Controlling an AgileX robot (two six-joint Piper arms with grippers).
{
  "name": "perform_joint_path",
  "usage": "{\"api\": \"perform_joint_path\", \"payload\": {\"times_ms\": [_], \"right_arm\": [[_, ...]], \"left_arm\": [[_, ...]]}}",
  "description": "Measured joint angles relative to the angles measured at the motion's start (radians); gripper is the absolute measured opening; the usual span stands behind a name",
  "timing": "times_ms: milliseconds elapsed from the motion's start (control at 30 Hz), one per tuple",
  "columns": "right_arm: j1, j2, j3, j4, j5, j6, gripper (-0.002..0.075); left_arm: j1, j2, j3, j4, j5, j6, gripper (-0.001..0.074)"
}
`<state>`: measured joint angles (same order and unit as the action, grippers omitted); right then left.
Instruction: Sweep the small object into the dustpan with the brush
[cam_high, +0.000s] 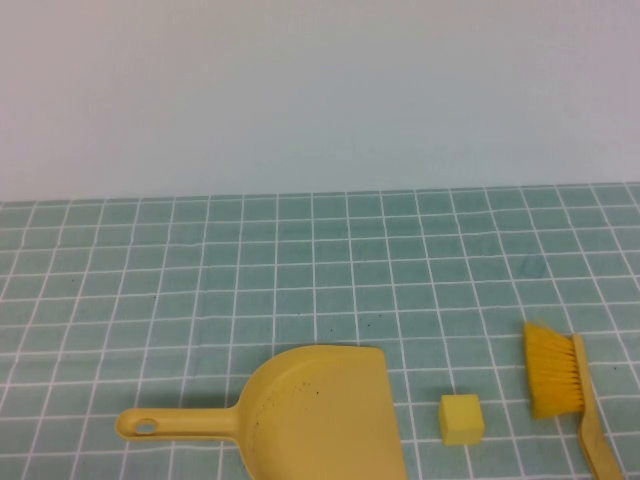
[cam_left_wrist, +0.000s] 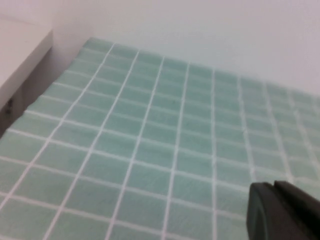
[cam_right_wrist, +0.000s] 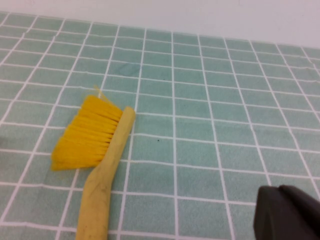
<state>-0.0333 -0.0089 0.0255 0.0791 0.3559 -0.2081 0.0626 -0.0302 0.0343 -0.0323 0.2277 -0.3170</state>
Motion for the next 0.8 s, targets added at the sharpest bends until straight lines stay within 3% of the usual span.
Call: {"api": "perform_joint_path", "payload": {"times_ms": [333,567,800], "right_arm": [[0.0,0.0,0.0,-0.09,-0.048,-0.022,-0.0001],[0.0,0.0,0.0,-0.095,-0.303,-0.021,-0.0001],[0.0,0.0,0.0,-0.092,-0.364,-0.014,-0.0001]], "left_arm": [[0.0,0.0,0.0,-0.04,-0.385,0.0,0.0],[0.0,0.0,0.0,-0.039,-0.417,0.003,0.0],[0.0,0.0,0.0,-0.041,-0.515,-0.016,0.0]]}}
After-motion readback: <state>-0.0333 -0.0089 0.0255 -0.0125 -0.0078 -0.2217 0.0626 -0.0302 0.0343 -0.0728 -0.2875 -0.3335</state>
